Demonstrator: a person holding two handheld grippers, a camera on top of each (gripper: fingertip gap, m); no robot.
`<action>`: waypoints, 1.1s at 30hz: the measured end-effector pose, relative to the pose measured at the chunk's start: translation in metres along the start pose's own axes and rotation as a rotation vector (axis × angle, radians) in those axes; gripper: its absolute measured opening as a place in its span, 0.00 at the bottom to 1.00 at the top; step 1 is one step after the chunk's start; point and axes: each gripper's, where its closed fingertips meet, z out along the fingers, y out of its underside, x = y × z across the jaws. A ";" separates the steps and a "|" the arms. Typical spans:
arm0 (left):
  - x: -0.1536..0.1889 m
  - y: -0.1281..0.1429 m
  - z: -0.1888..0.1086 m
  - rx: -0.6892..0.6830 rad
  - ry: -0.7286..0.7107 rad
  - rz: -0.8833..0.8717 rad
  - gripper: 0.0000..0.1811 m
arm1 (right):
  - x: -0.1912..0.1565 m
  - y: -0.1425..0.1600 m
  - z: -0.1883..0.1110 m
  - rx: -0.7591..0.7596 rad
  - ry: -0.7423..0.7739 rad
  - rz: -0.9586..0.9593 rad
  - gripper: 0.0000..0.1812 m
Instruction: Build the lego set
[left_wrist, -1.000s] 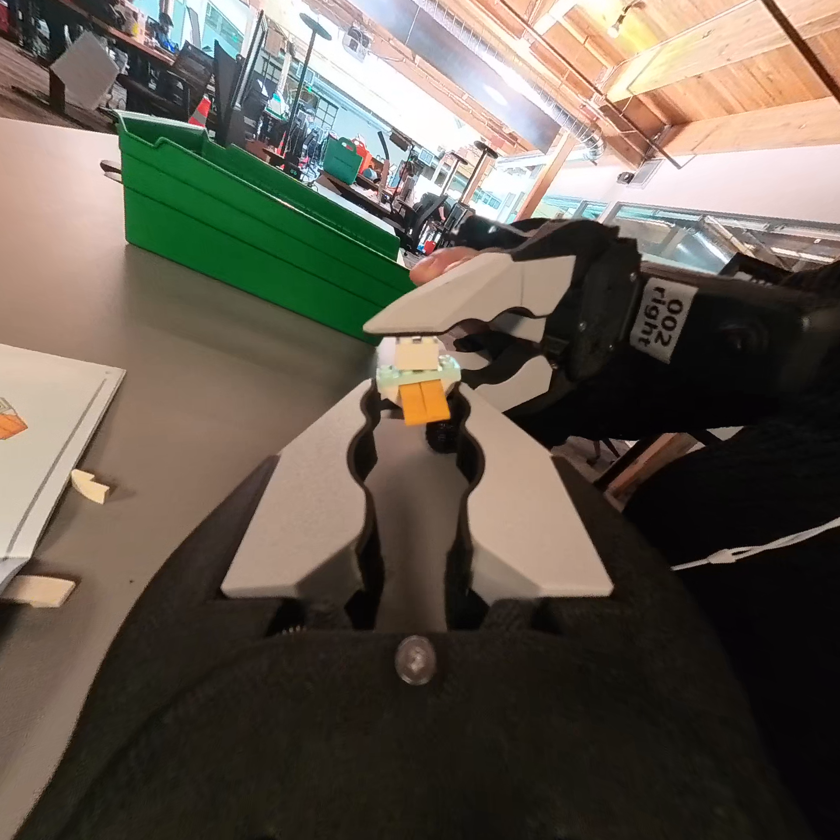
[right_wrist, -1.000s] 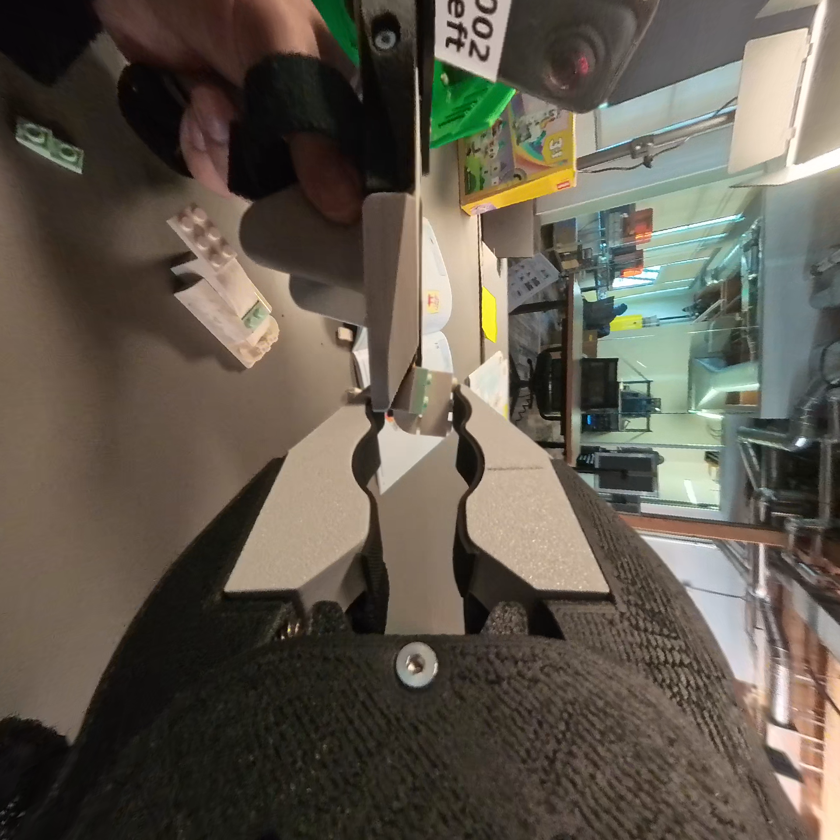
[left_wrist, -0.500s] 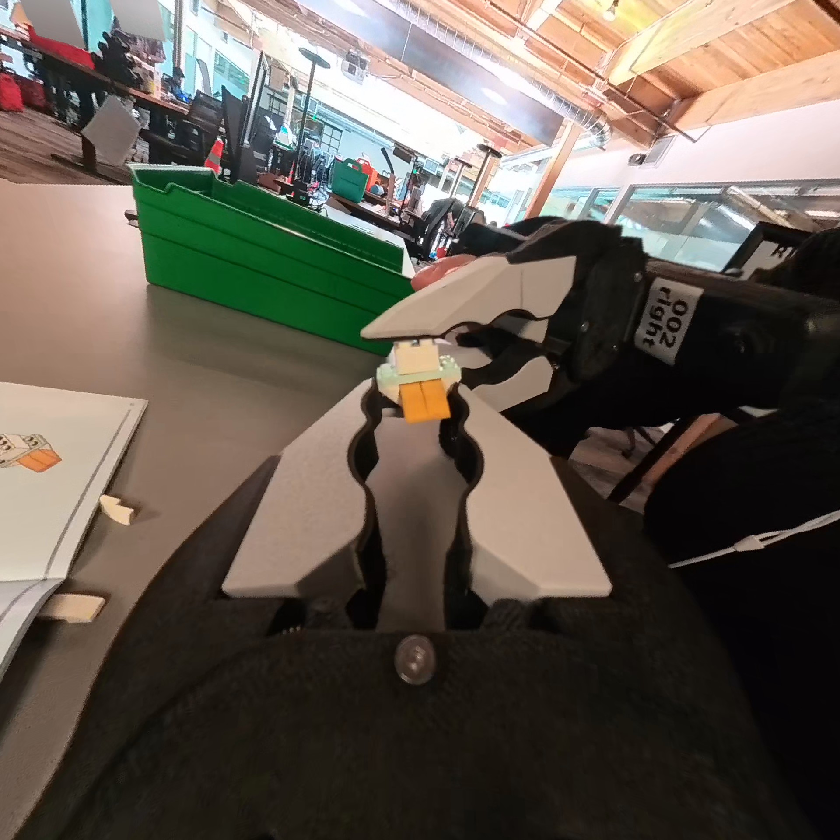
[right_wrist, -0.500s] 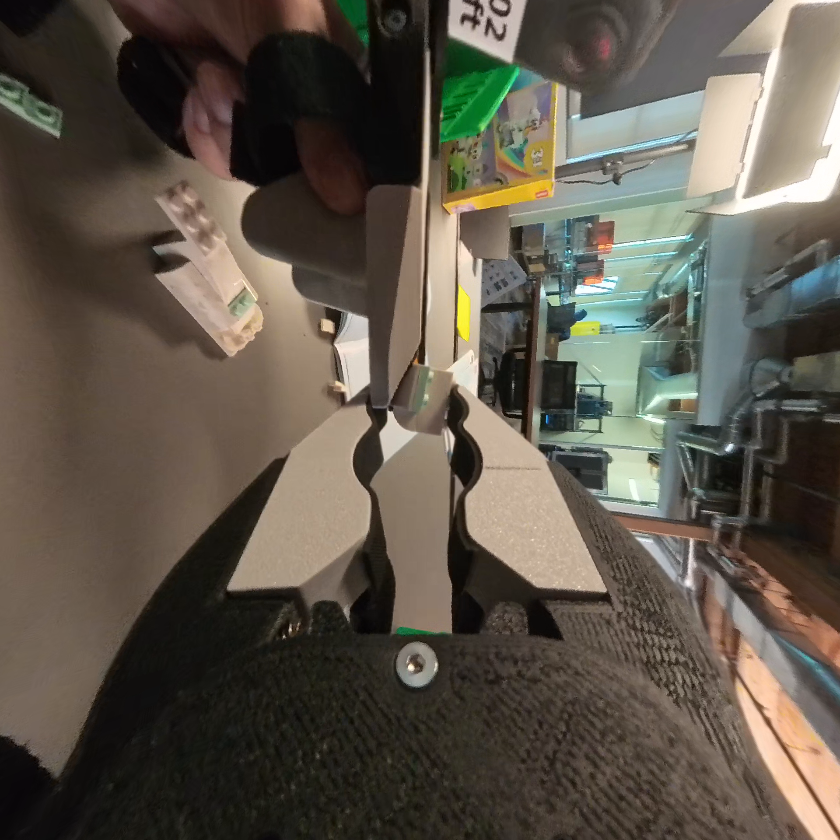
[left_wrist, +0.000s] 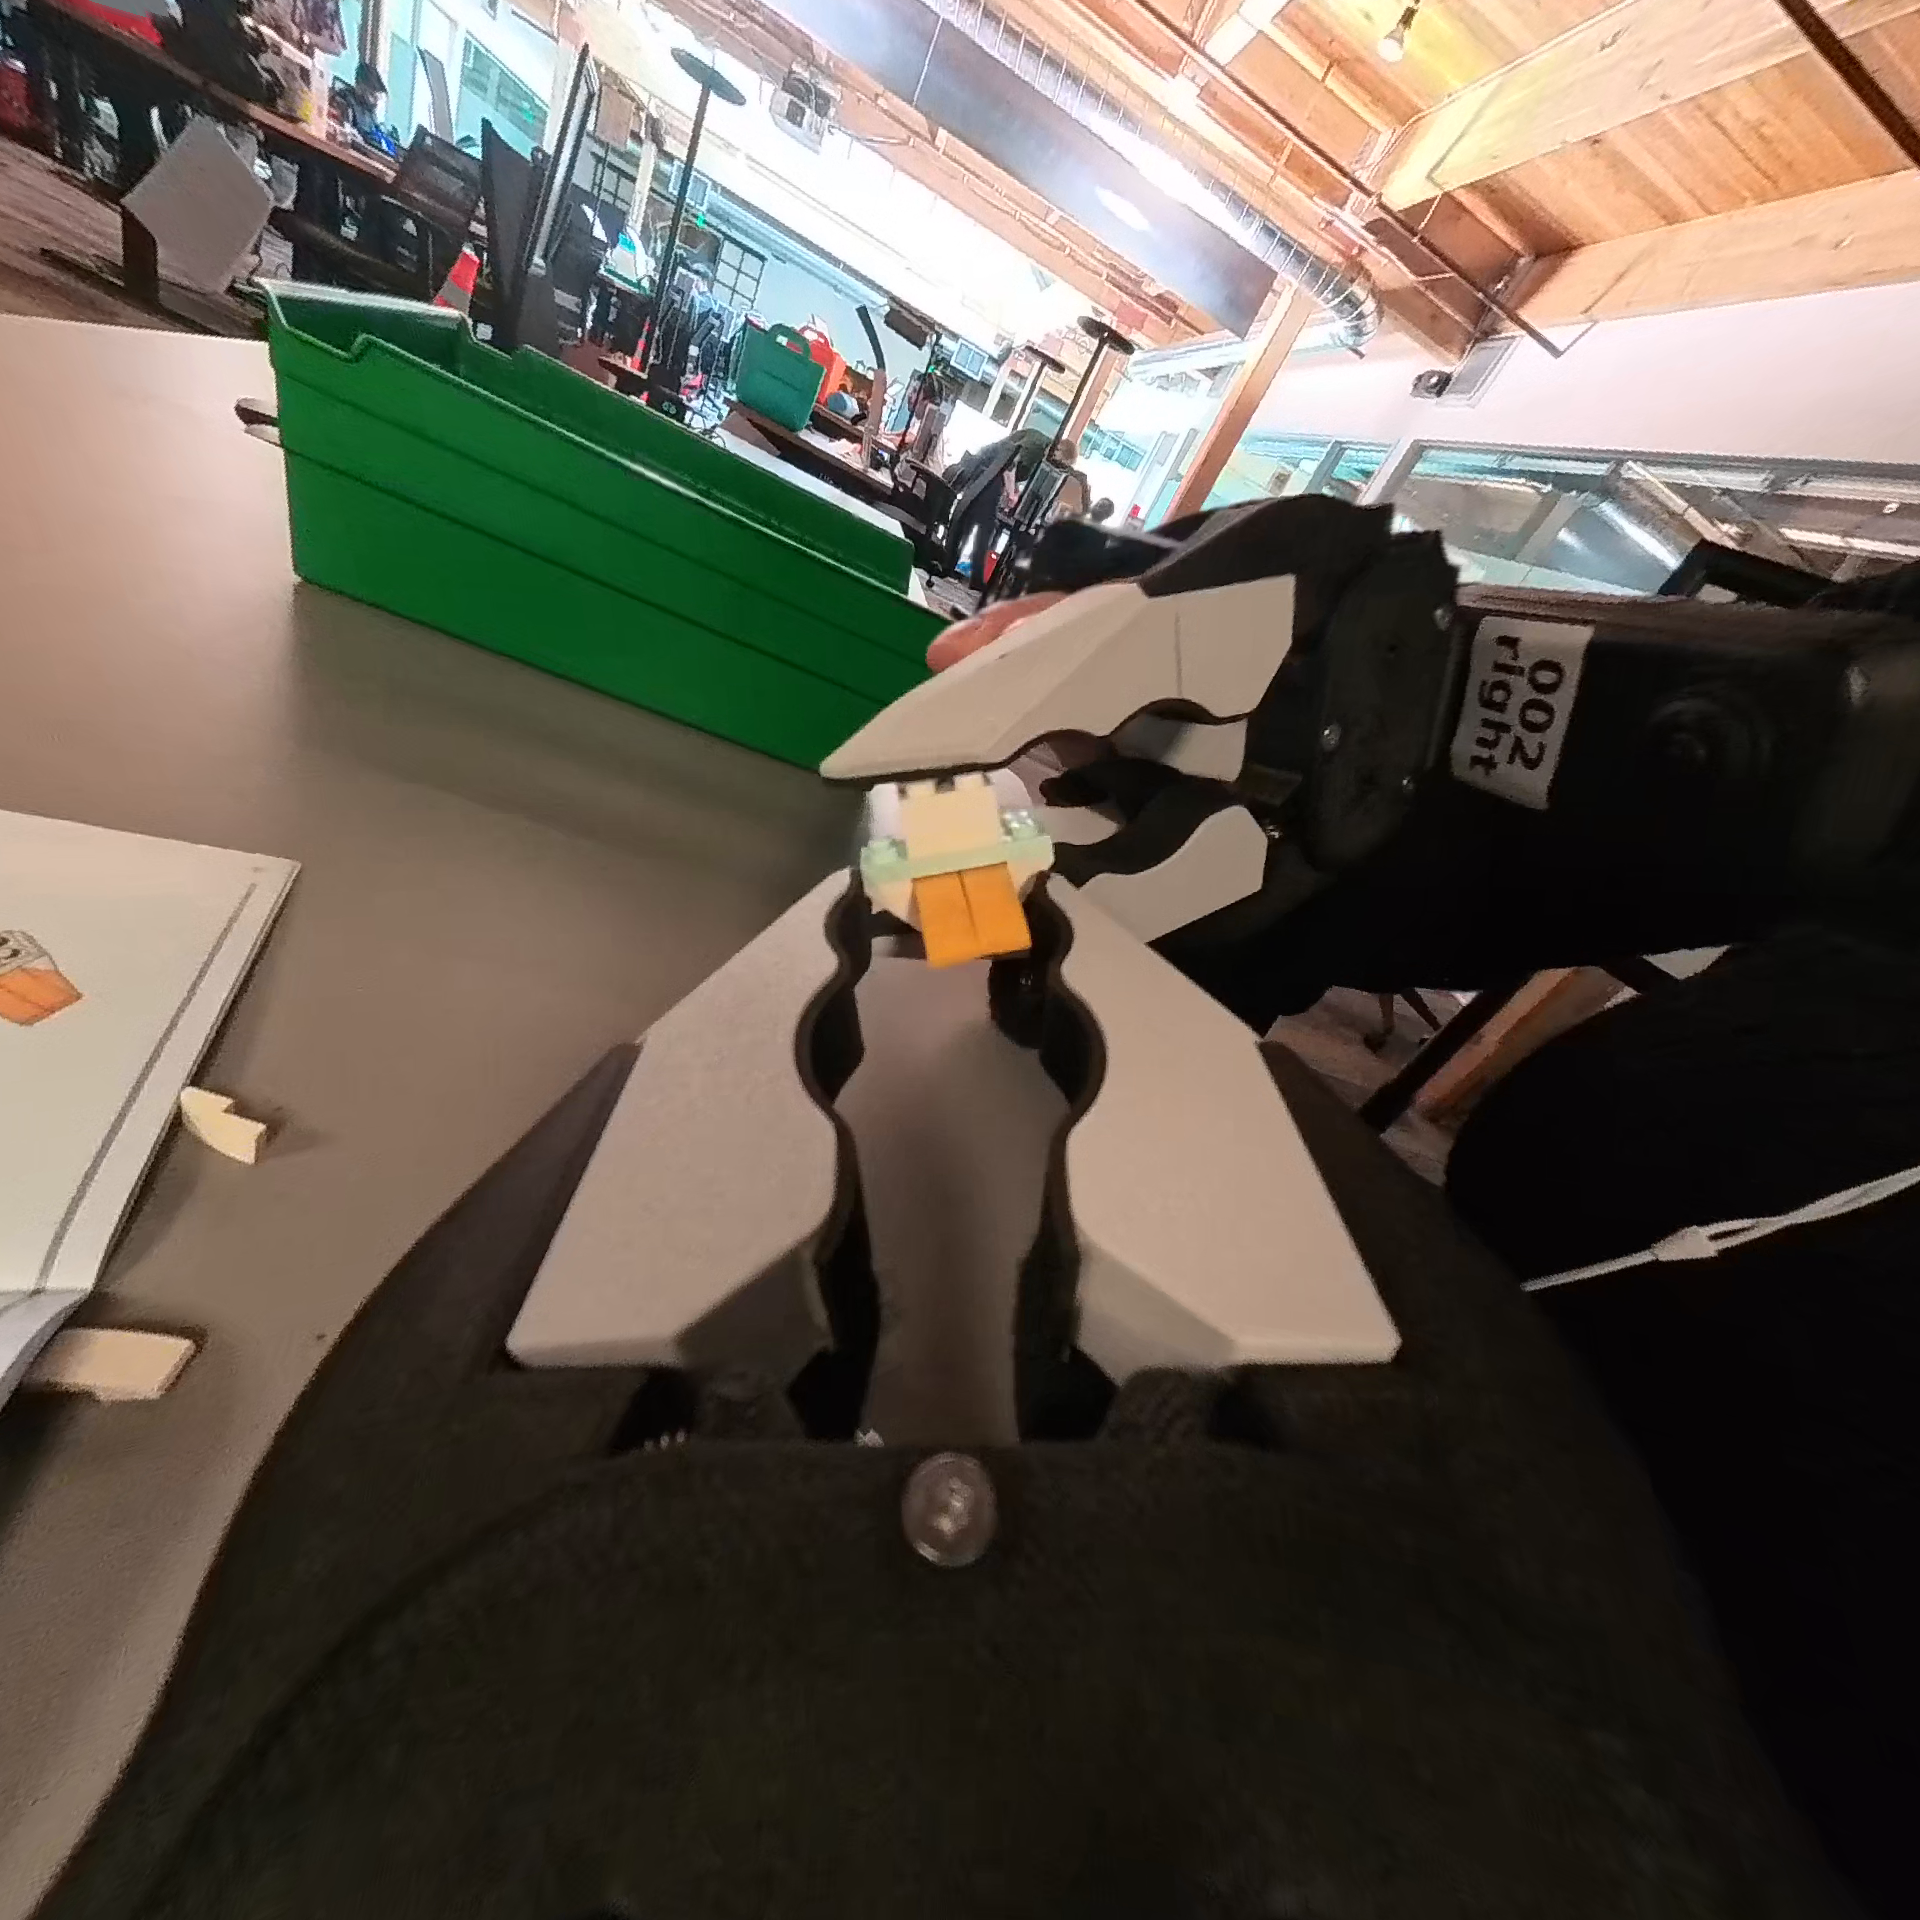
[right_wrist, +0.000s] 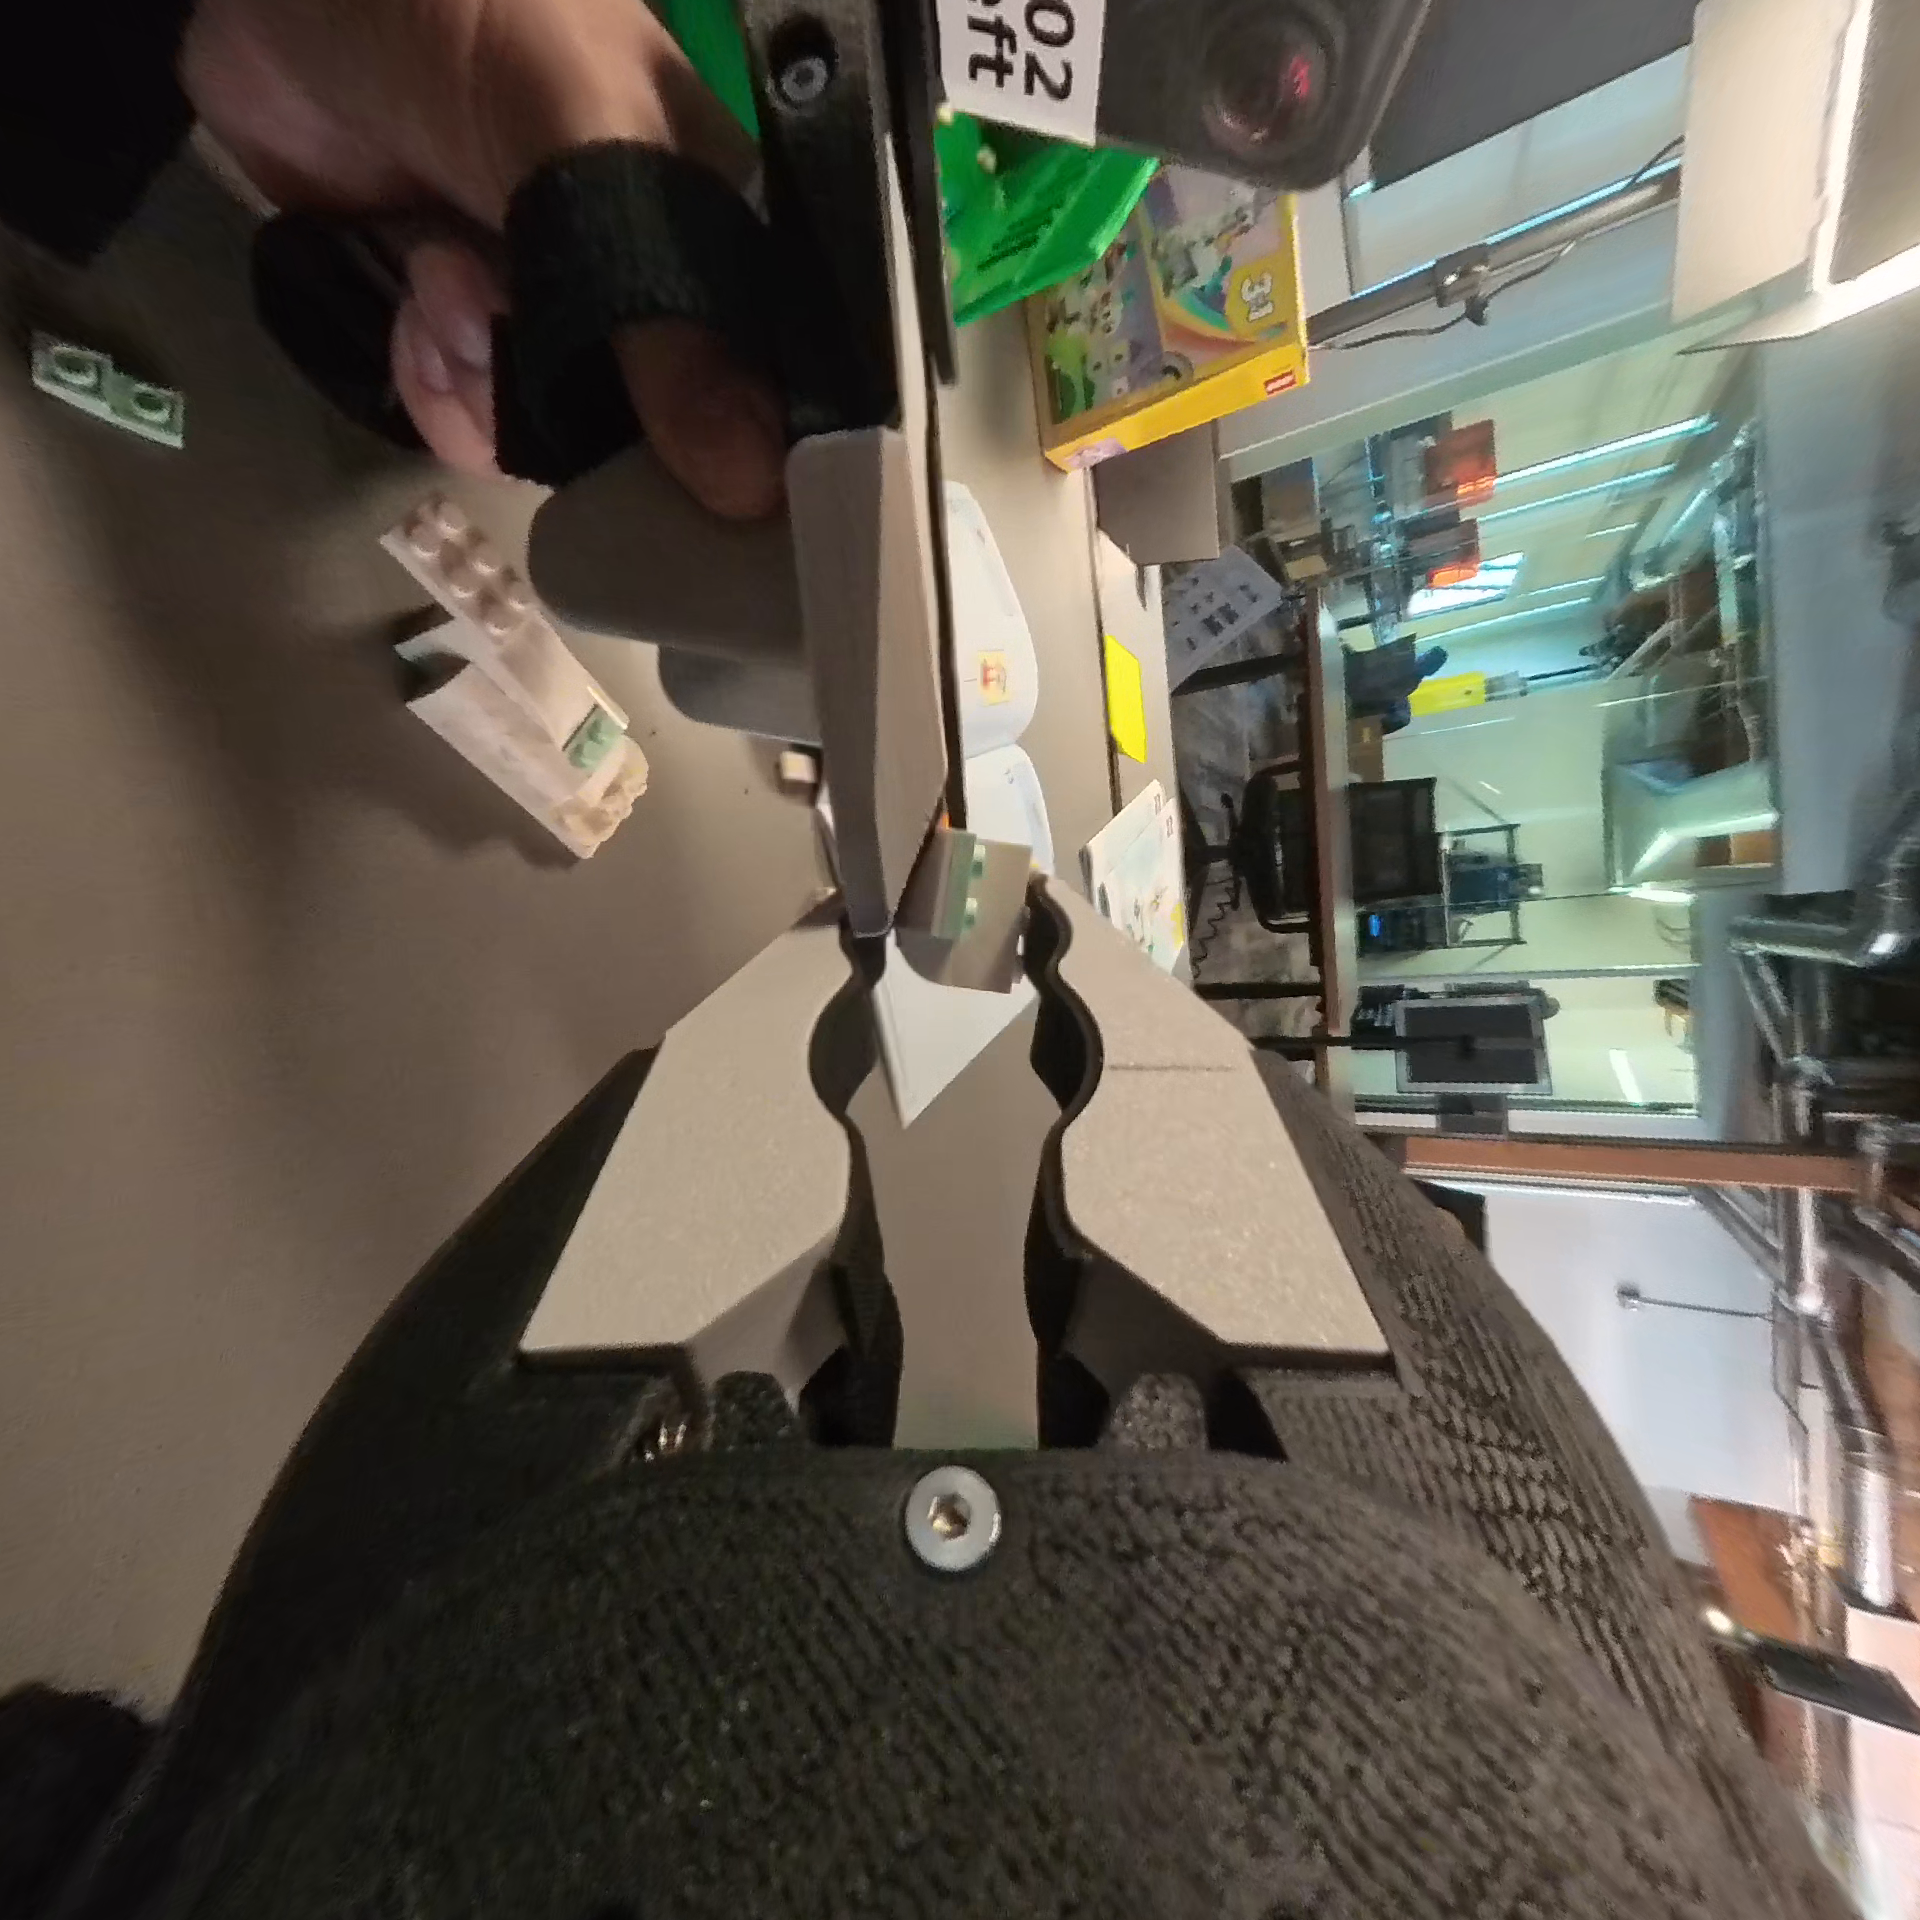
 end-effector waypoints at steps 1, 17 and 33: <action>0.000 -0.001 0.000 0.005 -0.002 0.004 0.16 | 0.001 0.000 0.000 0.006 0.016 -0.011 0.14; -0.025 0.019 -0.001 -0.153 -0.169 0.041 0.14 | -0.014 0.033 0.006 -0.023 0.049 -0.195 0.15; 0.001 0.028 -0.001 -0.245 -0.069 0.397 0.09 | -0.027 0.000 -0.035 0.270 -0.675 0.628 0.36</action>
